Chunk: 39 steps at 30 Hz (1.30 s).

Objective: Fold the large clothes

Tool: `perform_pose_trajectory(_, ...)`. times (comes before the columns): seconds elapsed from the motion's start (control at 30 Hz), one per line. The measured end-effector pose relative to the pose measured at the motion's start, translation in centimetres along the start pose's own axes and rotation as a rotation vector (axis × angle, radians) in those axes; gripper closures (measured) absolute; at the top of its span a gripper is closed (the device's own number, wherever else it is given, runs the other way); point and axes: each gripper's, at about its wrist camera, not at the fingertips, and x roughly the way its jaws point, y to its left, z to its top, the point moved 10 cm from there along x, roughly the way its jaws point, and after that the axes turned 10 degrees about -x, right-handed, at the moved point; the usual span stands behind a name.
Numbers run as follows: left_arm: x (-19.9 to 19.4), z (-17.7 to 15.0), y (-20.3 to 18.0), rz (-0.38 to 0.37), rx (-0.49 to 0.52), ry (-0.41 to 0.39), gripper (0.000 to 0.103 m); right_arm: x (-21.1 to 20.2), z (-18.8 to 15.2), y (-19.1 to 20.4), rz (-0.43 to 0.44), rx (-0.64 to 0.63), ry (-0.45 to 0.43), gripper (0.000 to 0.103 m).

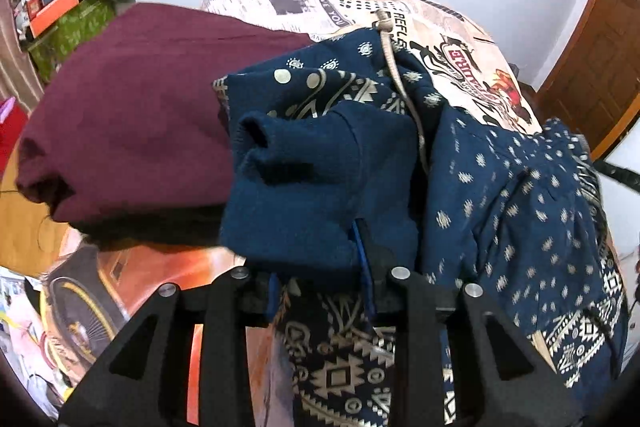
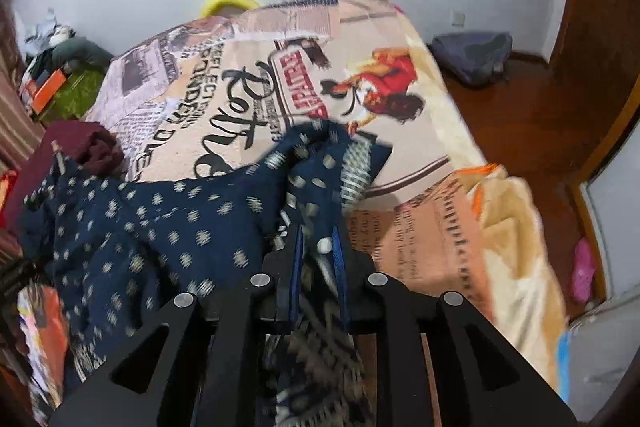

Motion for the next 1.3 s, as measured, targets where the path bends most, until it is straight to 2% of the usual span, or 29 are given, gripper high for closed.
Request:
perform_pose_trajectory(0.17, -2.9, -1.1, -0.3, 0.017, 0.007, -0.01, 0.072, -6.1, -0.3, 1.6, -0.014, -0.125, -0.073, 0.084)
perform_pose_trajectory(0.2, -3.5, -1.2, -0.3, 0.02, 0.011, -0.017, 0.072, -7.3, -0.5, 2.1, -0.015, -0.151, -0.089, 0.077)
perform_pose_trajectory(0.23, -4.6, -1.4, -0.3, 0.025, 0.02, -0.03, 0.072, -8.4, -0.7, 2.5, -0.017, -0.169, -0.102, 0.063)
perform_pose_trajectory(0.3, -6.5, -1.7, -0.4, 0.028, 0.038, -0.048, 0.072, -11.3, -1.3, 3.1, -0.029, -0.195, -0.149, 0.045)
perform_pose_trajectory(0.33, -7.2, -1.8, -0.3, 0.027, 0.042, -0.053, 0.07, -12.4, -1.5, 3.4, -0.031, -0.203, -0.17, 0.041)
perform_pose_trajectory(0.4, -8.9, -2.3, -0.1, 0.032, 0.043, -0.063, 0.06, -14.0, -2.2, 4.0, -0.025, -0.214, -0.192, 0.037)
perform_pose_trajectory(0.43, -9.8, -2.6, 0.2, 0.036, 0.043, -0.072, 0.05, -15.1, -2.9, 4.3, -0.018, -0.219, -0.193, 0.032)
perform_pose_trajectory(0.47, -10.6, -3.0, 0.4, 0.042, 0.042, -0.082, 0.041, -15.7, -3.6, 4.5, -0.013, -0.221, -0.191, 0.031)
perform_pose_trajectory(0.57, -11.8, -5.1, 1.3, 0.029, 0.014, -0.075, 0.032, -16.6, -5.3, 5.0, 0.003, -0.234, -0.184, 0.03)
perform_pose_trajectory(0.73, -10.3, -10.7, 2.9, -0.049, -0.066, 0.07, 0.032, -16.3, -9.7, 5.2, 0.021, -0.202, -0.129, 0.026)
perform_pose_trajectory(0.97, -7.4, -18.1, 5.6, -0.054, -0.125, 0.23, 0.032, -12.9, -15.7, 5.5, 0.082, -0.101, -0.012, 0.026)
perform_pose_trajectory(1.17, -6.2, -22.4, 4.5, -0.171, -0.206, 0.342, 0.032, -10.6, -19.4, 5.4, 0.118, -0.025, 0.088, 0.026)
perform_pose_trajectory(1.23, -6.0, -23.2, 3.5, -0.215, -0.205, 0.365, 0.032, -10.5, -20.4, 5.4, 0.128, -0.009, 0.086, 0.025)
perform_pose_trajectory(1.3, -6.0, -23.7, 2.4, -0.257, -0.198, 0.366, 0.032, -10.8, -20.5, 5.9, 0.114, -0.05, 0.055, 0.024)
